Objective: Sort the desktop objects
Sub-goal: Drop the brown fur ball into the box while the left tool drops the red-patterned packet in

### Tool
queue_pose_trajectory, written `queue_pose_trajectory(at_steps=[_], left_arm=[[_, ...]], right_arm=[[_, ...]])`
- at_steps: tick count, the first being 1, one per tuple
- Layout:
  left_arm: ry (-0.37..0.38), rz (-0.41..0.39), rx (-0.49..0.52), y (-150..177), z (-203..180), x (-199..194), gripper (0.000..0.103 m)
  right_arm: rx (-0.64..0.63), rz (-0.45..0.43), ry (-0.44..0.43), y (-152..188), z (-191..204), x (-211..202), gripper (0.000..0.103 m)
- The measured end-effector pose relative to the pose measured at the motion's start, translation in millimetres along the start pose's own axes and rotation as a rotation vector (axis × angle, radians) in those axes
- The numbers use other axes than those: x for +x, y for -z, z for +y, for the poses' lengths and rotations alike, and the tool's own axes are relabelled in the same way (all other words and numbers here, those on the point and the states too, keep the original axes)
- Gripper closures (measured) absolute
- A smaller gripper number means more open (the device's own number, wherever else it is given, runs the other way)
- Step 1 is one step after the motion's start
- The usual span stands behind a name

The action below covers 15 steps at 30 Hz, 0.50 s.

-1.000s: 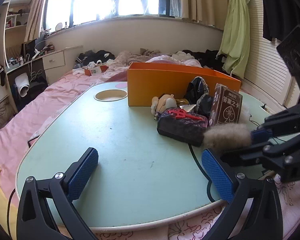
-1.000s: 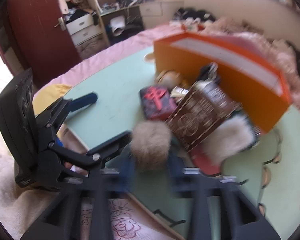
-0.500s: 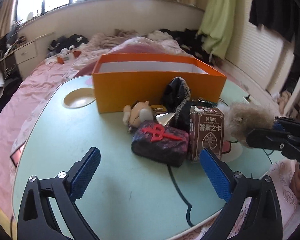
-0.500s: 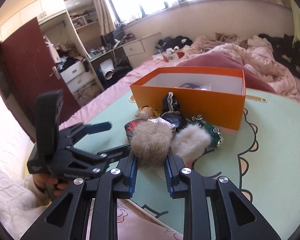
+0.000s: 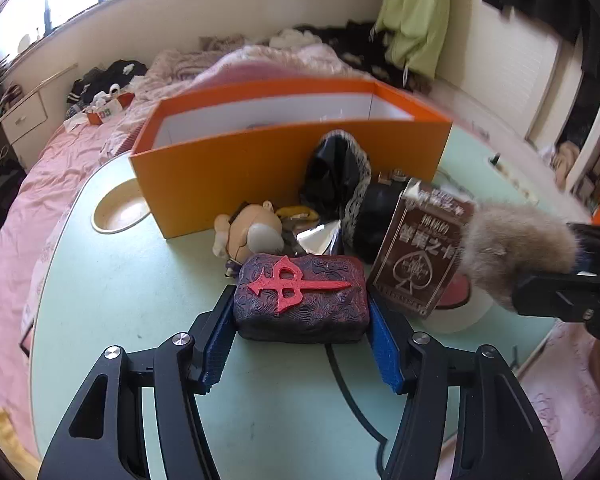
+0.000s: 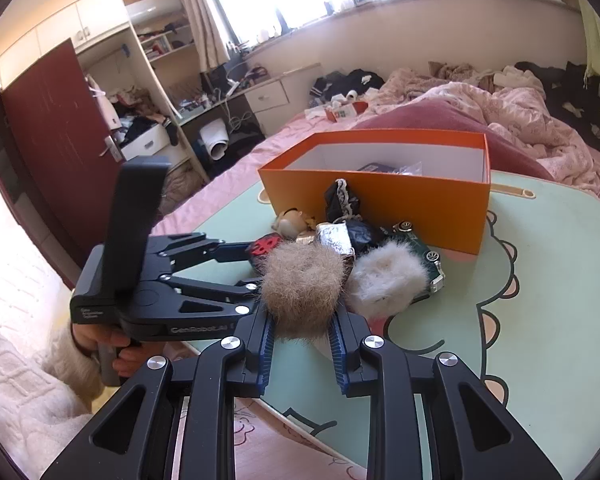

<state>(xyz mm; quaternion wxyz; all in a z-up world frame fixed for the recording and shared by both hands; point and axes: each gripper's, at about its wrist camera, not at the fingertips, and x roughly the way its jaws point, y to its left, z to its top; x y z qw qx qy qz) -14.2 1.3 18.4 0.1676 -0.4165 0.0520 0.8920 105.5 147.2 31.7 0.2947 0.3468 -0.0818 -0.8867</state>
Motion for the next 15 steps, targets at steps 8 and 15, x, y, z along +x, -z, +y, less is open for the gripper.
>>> queue_pose_trajectory(at_steps=[8, 15], left_arm=[[-0.011, -0.128, -0.093, 3, 22, -49, 0.042], [-0.034, -0.198, -0.112, -48, 32, -56, 0.042]], right_arm=[[-0.013, -0.014, 0.017, -5, 0, -4, 0.079], [-0.041, -0.089, 0.075, -48, -9, -4, 0.079]])
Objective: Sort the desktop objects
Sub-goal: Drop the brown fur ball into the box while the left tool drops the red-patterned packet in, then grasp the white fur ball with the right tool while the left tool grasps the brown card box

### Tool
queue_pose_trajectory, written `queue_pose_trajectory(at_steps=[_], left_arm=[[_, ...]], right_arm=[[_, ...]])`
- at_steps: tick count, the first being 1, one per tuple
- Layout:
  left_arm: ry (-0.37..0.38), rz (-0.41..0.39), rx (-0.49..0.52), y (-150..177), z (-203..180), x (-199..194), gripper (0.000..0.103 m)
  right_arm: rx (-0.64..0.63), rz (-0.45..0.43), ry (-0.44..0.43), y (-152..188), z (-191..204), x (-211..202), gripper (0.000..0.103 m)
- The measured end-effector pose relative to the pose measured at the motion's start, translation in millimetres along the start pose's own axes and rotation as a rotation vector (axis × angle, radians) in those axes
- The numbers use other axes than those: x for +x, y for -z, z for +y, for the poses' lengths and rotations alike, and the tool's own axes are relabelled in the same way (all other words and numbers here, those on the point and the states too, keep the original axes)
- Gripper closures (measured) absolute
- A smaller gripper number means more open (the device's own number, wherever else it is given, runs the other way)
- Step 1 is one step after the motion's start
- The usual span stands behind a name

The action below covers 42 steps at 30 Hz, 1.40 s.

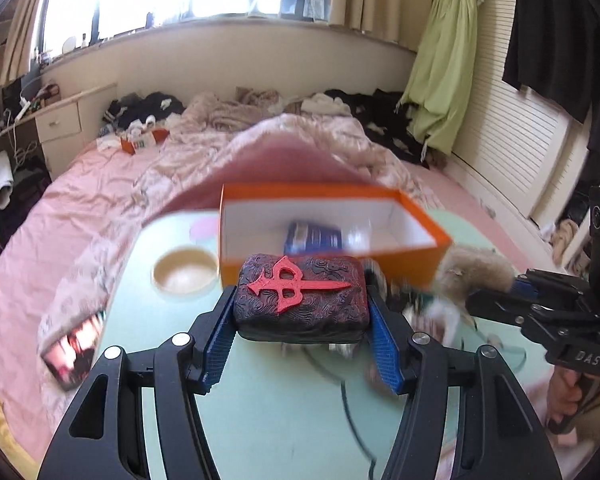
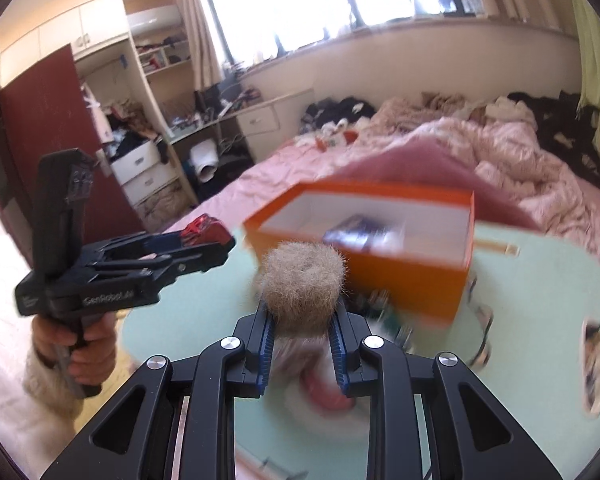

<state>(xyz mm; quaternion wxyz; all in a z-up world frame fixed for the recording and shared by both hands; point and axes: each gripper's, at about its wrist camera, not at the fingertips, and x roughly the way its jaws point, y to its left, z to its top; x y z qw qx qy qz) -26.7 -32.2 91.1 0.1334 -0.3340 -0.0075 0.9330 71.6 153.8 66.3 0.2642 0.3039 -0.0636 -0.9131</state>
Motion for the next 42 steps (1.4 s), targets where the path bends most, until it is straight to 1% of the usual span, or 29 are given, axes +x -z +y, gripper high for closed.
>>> queue_pose_trajectory(at_steps=[1, 4, 6, 7, 8, 9, 11, 12, 13, 15, 17, 18, 19, 21, 22, 24, 26, 29, 30, 31, 32, 33, 34, 35, 36, 38, 42], left_arm=[[-0.006, -0.001, 0.001, -11, -2, 8, 0.042], [0.024, 0.011, -0.030, -31, -1, 31, 0.042], [0.068, 0.027, -0.090, -41, 5, 50, 0.042], [0.098, 0.049, -0.123, -45, 9, 62, 0.042], [0.111, 0.068, -0.150, -46, 13, 70, 0.042], [0.117, 0.082, -0.179, -45, 15, 77, 0.042], [0.130, 0.086, -0.236, -40, 22, 81, 0.040], [0.142, 0.080, -0.255, -36, 25, 79, 0.035], [0.148, 0.073, -0.261, -33, 26, 76, 0.031], [0.140, 0.047, -0.268, -25, 28, 63, 0.031], [0.114, 0.008, -0.238, -16, 26, 42, 0.030], [0.096, -0.008, -0.212, -9, 24, 31, 0.028], [0.075, -0.014, -0.192, -4, 23, 24, 0.021], [0.018, -0.015, -0.134, 12, 17, 10, 0.020], [-0.009, 0.006, -0.099, 23, 12, 5, 0.020], [-0.026, 0.050, -0.074, 40, 6, 3, 0.020], [-0.029, 0.105, -0.082, 57, 1, 6, 0.020], [-0.052, 0.162, -0.074, 76, -8, 17, 0.020], [-0.063, 0.173, -0.066, 80, -10, 21, 0.019], [-0.093, 0.166, -0.042, 85, -14, 24, 0.019], [-0.126, 0.160, -0.022, 87, -17, 26, 0.018], [-0.156, 0.153, 0.000, 90, -21, 27, 0.016], [-0.156, 0.134, 0.008, 93, -23, 27, 0.009], [-0.151, 0.122, 0.009, 96, -24, 27, 0.006], [-0.155, 0.107, 0.016, 98, -26, 27, 0.000], [-0.145, 0.073, 0.025, 103, -27, 26, 0.000], [-0.130, 0.059, 0.033, 100, -24, 29, 0.000]], right_arm=[[-0.008, -0.008, 0.044, -11, -4, 7, 0.079], [0.010, -0.008, 0.086, -33, -17, 29, 0.079], [0.037, 0.006, 0.125, -41, -31, 48, 0.079], [0.056, 0.013, 0.135, -43, -38, 56, 0.078], [0.078, 0.023, 0.138, -44, -44, 63, 0.069], [0.099, 0.030, 0.141, -44, -49, 67, 0.057], [0.132, 0.011, 0.153, -42, -55, 66, 0.046], [0.138, -0.006, 0.151, -41, -55, 61, 0.042], [0.138, -0.020, 0.149, -40, -54, 55, 0.042], [0.126, -0.031, 0.152, -39, -49, 46, 0.041], [0.104, -0.031, 0.151, -35, -44, 34, 0.040], [0.094, -0.028, 0.149, -32, -40, 28, 0.036], [0.080, -0.021, 0.147, -27, -35, 22, 0.033], [0.049, 0.008, 0.152, -13, -25, 12, 0.025], [0.035, 0.025, 0.156, -7, -21, 10, 0.024], [0.009, 0.069, 0.169, 8, -12, 7, 0.022], [-0.002, 0.117, 0.186, 21, -6, 7, 0.022], [0.016, 0.193, 0.208, 41, -5, 13, 0.022], [0.018, 0.222, 0.226, 46, -6, 17, 0.022], [0.017, 0.248, 0.243, 52, -8, 21, 0.021], [0.021, 0.279, 0.258, 56, -10, 27, 0.018], [0.006, 0.294, 0.293, 60, -10, 31, 0.014], [-0.001, 0.307, 0.323, 62, -10, 34, 0.009], [0.003, 0.312, 0.319, 63, -11, 36, 0.001], [-0.001, 0.319, 0.319, 64, -12, 38, 0.000], [0.000, 0.318, 0.318, 64, -14, 38, 0.000], [0.000, 0.314, 0.317, 63, -17, 38, 0.000]])
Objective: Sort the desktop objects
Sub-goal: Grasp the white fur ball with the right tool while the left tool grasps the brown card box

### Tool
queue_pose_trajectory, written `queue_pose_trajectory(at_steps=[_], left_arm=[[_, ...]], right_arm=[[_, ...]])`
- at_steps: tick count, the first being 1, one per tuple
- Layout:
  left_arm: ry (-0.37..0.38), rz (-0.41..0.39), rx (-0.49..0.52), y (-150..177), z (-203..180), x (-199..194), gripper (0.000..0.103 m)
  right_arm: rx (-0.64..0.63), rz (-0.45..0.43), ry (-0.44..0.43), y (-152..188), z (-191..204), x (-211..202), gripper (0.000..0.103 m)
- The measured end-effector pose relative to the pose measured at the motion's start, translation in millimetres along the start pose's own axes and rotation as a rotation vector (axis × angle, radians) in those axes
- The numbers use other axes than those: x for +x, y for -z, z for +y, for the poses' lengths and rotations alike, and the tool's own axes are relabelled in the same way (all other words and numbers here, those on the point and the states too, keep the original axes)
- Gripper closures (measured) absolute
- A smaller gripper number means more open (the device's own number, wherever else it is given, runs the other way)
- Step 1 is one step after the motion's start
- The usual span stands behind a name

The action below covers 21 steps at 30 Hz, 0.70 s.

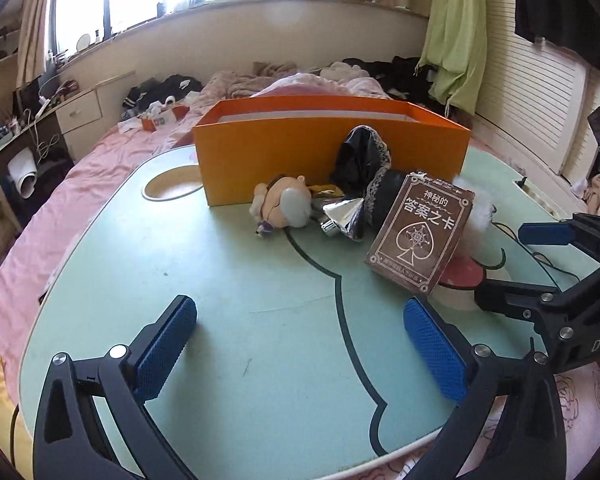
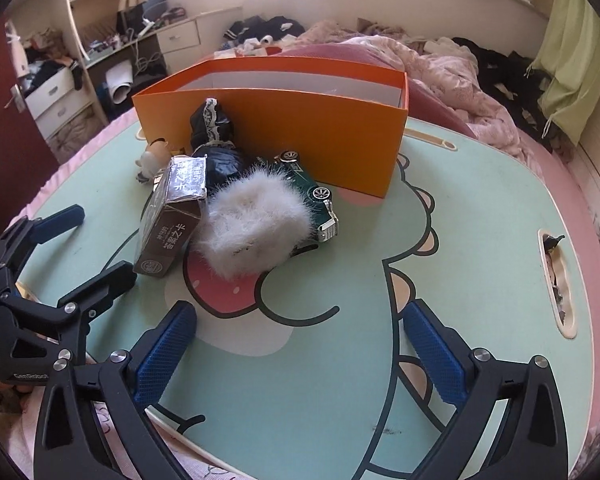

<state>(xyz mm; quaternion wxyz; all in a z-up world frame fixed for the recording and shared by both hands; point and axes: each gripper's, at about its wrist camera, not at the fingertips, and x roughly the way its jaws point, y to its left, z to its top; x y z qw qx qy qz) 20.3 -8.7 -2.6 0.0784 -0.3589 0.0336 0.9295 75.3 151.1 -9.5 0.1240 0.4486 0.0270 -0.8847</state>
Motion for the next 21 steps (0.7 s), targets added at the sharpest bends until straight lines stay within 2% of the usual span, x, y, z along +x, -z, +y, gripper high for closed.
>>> queue_pose_trajectory(at_steps=[21], left_arm=[[0.010, -0.024, 0.007, 1.2, -2.0, -0.4, 0.000]], right_arm=[[0.000, -0.001, -0.001, 0.0, 0.3, -0.5, 0.000]])
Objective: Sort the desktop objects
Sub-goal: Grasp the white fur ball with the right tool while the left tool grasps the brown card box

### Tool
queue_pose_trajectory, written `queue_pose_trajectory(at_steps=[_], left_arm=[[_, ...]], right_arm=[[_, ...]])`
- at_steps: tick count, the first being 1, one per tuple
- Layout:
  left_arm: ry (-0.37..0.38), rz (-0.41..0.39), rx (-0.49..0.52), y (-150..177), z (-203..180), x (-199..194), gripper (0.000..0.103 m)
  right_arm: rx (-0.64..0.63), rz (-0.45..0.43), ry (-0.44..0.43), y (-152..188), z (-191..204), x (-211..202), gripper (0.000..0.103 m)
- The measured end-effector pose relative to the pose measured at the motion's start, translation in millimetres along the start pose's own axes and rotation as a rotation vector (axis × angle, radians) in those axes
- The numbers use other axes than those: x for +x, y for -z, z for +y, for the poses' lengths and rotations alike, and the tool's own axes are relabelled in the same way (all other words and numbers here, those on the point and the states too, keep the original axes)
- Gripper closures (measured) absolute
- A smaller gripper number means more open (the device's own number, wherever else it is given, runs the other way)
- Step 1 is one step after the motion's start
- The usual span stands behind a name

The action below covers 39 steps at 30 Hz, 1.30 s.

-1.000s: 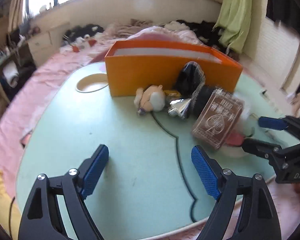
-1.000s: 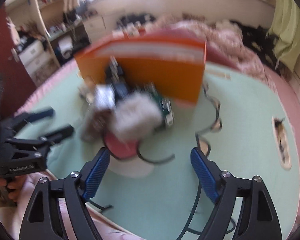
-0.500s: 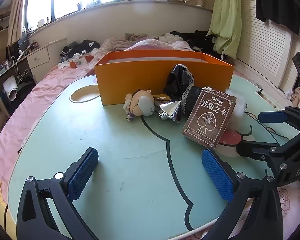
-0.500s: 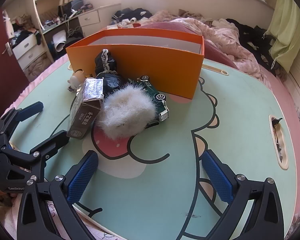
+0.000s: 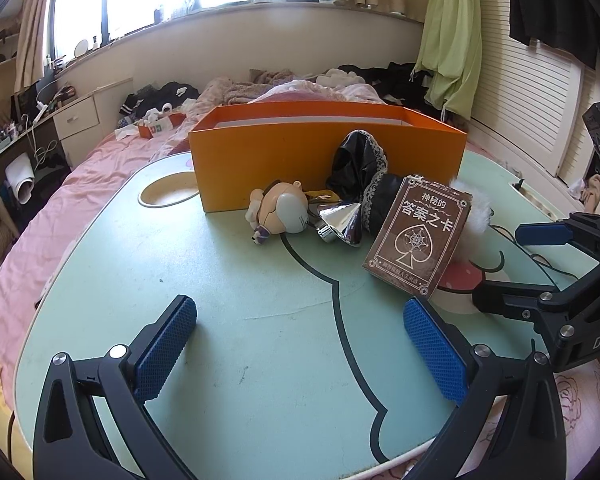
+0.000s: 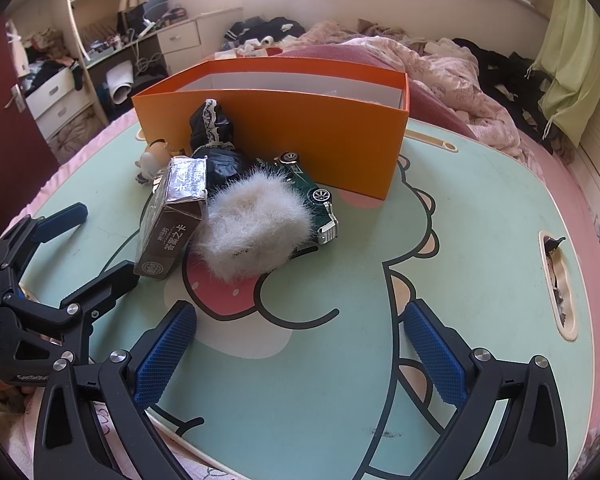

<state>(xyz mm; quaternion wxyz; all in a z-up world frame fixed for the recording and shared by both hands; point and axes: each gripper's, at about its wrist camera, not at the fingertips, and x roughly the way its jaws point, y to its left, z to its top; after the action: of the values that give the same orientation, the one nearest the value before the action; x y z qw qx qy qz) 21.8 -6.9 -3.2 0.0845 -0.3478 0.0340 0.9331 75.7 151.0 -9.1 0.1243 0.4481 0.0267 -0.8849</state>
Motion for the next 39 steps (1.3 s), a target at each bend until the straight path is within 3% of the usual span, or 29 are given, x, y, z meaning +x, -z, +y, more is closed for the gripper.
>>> queue_pose_trajectory(at_steps=[8, 13, 15, 18, 25, 27, 30, 36, 38, 39], left_arm=[[0.000, -0.001, 0.000, 1, 0, 0, 0.000], [0.000, -0.004, 0.000, -1, -3, 0, 0.000], [0.000, -0.005, 0.000, -2, -2, -1, 0.000], [0.001, -0.005, 0.000, -2, -2, -1, 0.000], [0.001, -0.006, 0.000, -1, -2, -1, 0.000], [0.000, -0.006, 0.000, -1, -2, -1, 0.000], [0.004, -0.012, -0.002, -2, -1, -3, 0.000], [0.080, -0.032, -0.015, -8, 1, -12, 0.000], [0.093, -0.027, -0.007, -14, -3, -11, 0.005], [0.100, -0.019, 0.003, -17, -6, -10, 0.014]], right_arm=[[0.010, -0.020, -0.031, -5, 3, -7, 0.002], [0.002, -0.150, -0.030, -19, 1, -25, 0.015], [-0.001, -0.180, -0.045, -25, 3, -28, 0.028], [0.000, -0.159, -0.082, -33, 5, -19, 0.045], [-0.109, -0.123, -0.075, -36, 26, -6, 0.047], [-0.160, -0.094, -0.050, -35, 36, 1, 0.063], [-0.191, -0.086, -0.050, -32, 43, 5, 0.065], [-0.112, -0.191, -0.078, -26, 25, -17, 0.066], [-0.078, -0.199, -0.090, -23, 18, -20, 0.066], [-0.064, -0.199, -0.095, -23, 16, -20, 0.066]])
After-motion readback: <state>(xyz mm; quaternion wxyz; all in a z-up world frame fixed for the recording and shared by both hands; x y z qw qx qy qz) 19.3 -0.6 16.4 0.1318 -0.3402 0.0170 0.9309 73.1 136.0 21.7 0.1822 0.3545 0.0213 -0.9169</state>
